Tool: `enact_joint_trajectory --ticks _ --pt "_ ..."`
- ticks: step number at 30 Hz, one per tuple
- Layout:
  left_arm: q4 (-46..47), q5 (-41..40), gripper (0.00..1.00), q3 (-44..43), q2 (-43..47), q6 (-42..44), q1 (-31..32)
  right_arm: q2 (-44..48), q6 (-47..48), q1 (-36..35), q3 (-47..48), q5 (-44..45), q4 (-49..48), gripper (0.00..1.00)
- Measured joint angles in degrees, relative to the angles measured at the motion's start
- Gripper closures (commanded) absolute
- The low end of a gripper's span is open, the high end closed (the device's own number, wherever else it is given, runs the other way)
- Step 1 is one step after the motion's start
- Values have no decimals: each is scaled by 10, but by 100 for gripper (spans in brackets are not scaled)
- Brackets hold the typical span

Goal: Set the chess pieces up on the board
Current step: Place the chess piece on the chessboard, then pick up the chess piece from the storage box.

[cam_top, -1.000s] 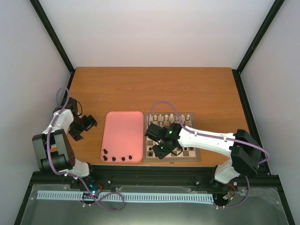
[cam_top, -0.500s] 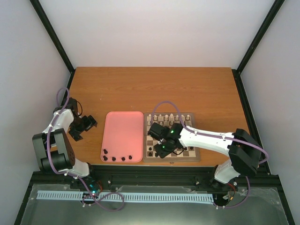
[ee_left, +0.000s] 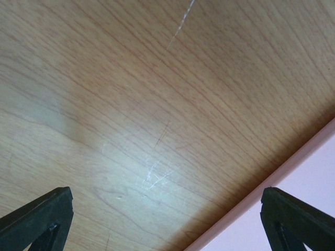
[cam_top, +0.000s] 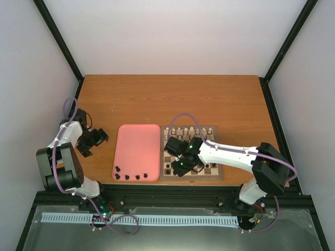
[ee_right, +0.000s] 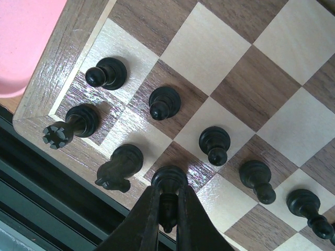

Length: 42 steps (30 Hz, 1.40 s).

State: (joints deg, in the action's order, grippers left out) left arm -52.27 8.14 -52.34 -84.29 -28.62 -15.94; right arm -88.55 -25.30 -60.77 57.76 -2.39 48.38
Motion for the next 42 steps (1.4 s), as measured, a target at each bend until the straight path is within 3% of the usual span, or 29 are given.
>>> enact_joint_trajectory --ticks 8,24,33,42 --pt "0 0 0 -4 -6 0 0 -7 0 0 0 0 0 91" --pt "0 0 0 -4 -6 0 0 -7 -2 1 0 2 3 74" --pt "0 0 0 -4 -6 0 0 9 3 1 10 9 29 73" --pt "0 0 0 -4 -6 0 0 37 18 1 79 22 86 52"
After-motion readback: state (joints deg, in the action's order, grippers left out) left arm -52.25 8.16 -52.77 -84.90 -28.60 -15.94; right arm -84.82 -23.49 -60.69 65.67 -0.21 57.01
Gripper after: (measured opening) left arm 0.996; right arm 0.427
